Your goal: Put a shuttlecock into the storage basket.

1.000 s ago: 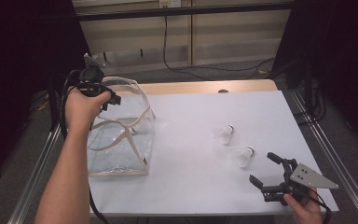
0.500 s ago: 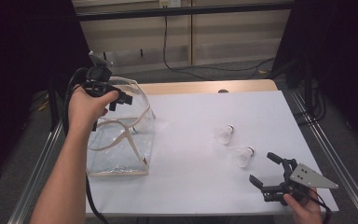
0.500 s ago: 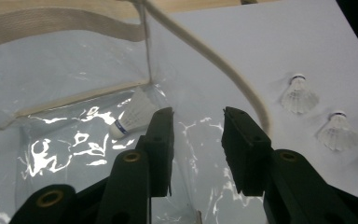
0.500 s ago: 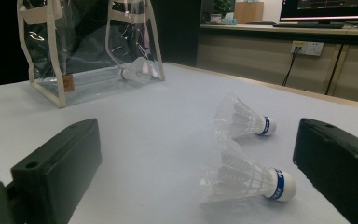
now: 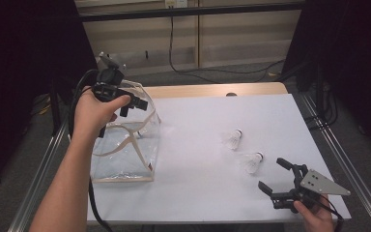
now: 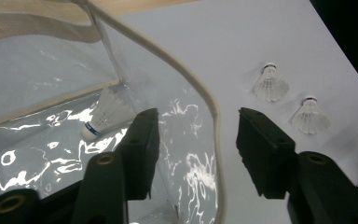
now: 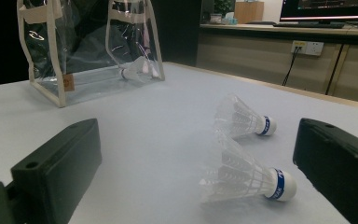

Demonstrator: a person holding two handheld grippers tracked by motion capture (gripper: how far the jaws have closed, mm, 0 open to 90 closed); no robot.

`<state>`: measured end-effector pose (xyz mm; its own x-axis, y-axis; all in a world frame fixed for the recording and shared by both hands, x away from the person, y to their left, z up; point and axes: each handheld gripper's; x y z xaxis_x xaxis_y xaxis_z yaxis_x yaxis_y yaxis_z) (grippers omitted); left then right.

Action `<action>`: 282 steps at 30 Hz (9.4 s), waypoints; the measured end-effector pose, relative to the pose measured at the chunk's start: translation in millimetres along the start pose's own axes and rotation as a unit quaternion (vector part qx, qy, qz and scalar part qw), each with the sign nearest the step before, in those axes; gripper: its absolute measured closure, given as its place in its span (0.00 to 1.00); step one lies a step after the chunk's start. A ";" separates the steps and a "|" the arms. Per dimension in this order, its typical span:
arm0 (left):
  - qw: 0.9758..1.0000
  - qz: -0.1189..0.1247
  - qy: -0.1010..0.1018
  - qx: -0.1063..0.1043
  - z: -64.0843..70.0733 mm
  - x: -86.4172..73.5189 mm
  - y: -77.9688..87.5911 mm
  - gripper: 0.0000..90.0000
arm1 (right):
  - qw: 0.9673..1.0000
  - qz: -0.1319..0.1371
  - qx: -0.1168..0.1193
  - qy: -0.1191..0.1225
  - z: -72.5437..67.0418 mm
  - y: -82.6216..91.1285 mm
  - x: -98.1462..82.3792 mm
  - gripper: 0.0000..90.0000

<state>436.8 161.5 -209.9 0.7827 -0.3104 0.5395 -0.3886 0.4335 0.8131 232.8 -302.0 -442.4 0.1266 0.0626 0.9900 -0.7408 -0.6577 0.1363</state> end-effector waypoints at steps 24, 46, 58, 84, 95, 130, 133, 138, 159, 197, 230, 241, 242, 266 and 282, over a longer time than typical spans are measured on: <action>0.998 -0.027 -0.047 -0.043 37.5 -3.0 -10.0 0.34 | 1.000 0.002 -0.001 0.001 -0.1 0.8 0.3 0.01; 0.993 -0.043 -0.085 -0.069 73.9 -8.2 -27.4 0.23 | 1.000 0.001 0.001 0.003 -0.2 0.8 0.4 0.01; 0.991 -0.052 -0.096 -0.082 86.1 -13.5 -41.2 0.21 | 1.000 0.001 0.001 0.002 -0.2 0.6 0.3 0.01; 0.987 -0.079 -0.102 -0.094 97.9 -26.4 -77.5 0.19 | 1.000 0.000 0.003 0.000 -0.2 0.4 0.2 0.01; 0.987 -0.083 -0.101 -0.093 98.5 -31.6 -87.0 0.19 | 1.000 0.001 0.003 0.002 -0.1 0.4 0.3 0.01; 0.985 -0.102 -0.103 -0.097 103.5 -52.2 -123.2 0.19 | 1.000 0.001 0.004 0.004 -0.1 0.4 0.4 0.01; 0.985 -0.102 -0.104 -0.097 103.5 -53.2 -125.3 0.19 | 1.000 0.000 0.004 0.003 -0.4 0.7 0.4 0.01; 0.984 -0.106 -0.104 -0.101 106.0 -55.5 -130.2 0.18 | 1.000 0.001 0.004 0.001 -0.4 0.5 0.4 0.01; 0.984 -0.085 -0.126 -0.096 113.6 -63.6 -150.4 0.16 | 1.000 -0.001 0.004 0.002 -0.3 0.5 0.3 0.01; 0.980 0.007 -0.168 -0.103 145.1 -70.6 -190.4 0.11 | 1.000 -0.001 0.006 0.002 0.1 0.1 0.1 0.01; 0.971 0.058 -0.196 -0.127 159.3 -78.3 -218.2 0.08 | 1.000 -0.001 0.007 0.002 0.4 0.1 0.0 0.01; 0.966 0.073 -0.207 -0.136 165.8 -81.5 -227.3 0.09 | 1.000 -0.001 0.010 -0.001 0.2 -1.1 0.2 0.01; 0.966 0.075 -0.207 -0.136 166.4 -81.8 -227.9 0.09 | 1.000 -0.002 0.010 -0.001 0.2 -1.3 0.2 0.01; 0.958 0.093 -0.236 -0.137 178.6 -83.8 -248.2 0.23 | 1.000 -0.003 0.011 0.000 1.2 -3.1 -0.4 0.01; 0.948 0.089 -0.259 -0.160 184.0 -86.6 -260.9 0.48 | 1.000 -0.004 0.009 -0.003 2.6 -1.1 -1.2 0.01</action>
<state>380.9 -80.4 -428.6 0.3428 -0.5454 0.7649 -0.2605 0.7271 0.6352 235.2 -303.3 -443.9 0.1356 0.0634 0.9887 -0.7285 -0.6700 0.1429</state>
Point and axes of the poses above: each handheld gripper's, and its own axes: y roughly backward along the jaws, x roughly out of its top, z roughly to its right, and after that the axes turned 3 degrees about x, right-handed
